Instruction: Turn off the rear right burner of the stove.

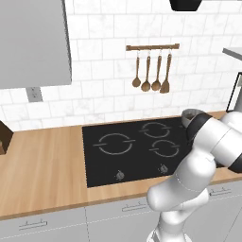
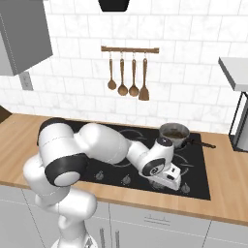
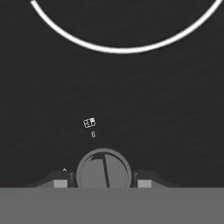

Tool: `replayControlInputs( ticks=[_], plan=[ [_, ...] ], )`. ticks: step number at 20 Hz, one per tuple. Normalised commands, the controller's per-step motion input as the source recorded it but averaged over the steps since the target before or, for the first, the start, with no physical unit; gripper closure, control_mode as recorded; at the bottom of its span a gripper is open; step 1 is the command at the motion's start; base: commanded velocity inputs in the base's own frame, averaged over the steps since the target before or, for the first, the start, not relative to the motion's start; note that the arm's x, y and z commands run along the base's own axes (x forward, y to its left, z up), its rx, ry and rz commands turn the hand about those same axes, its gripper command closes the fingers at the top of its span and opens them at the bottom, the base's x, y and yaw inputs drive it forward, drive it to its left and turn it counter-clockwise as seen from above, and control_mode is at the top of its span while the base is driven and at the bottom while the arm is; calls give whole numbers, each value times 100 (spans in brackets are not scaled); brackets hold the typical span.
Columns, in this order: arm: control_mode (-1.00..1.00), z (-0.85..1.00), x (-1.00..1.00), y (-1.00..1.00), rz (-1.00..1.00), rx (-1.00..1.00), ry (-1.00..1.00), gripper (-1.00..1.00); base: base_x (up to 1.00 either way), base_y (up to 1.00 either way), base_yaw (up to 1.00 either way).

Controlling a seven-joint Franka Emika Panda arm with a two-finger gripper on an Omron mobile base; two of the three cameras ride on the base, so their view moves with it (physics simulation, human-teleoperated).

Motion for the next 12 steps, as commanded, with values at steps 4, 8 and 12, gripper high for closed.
replayControlInputs(
  ticks=[4,8,12],
  plan=[
    [-100,0,-10,0,-58,6,0,100,0,0,0],
    [-100,0,-11,-3,-62,8,0,100,0,0,0],
    [-100,0,-9,-3,-65,8,0,100,0,0,0]
  ],
)
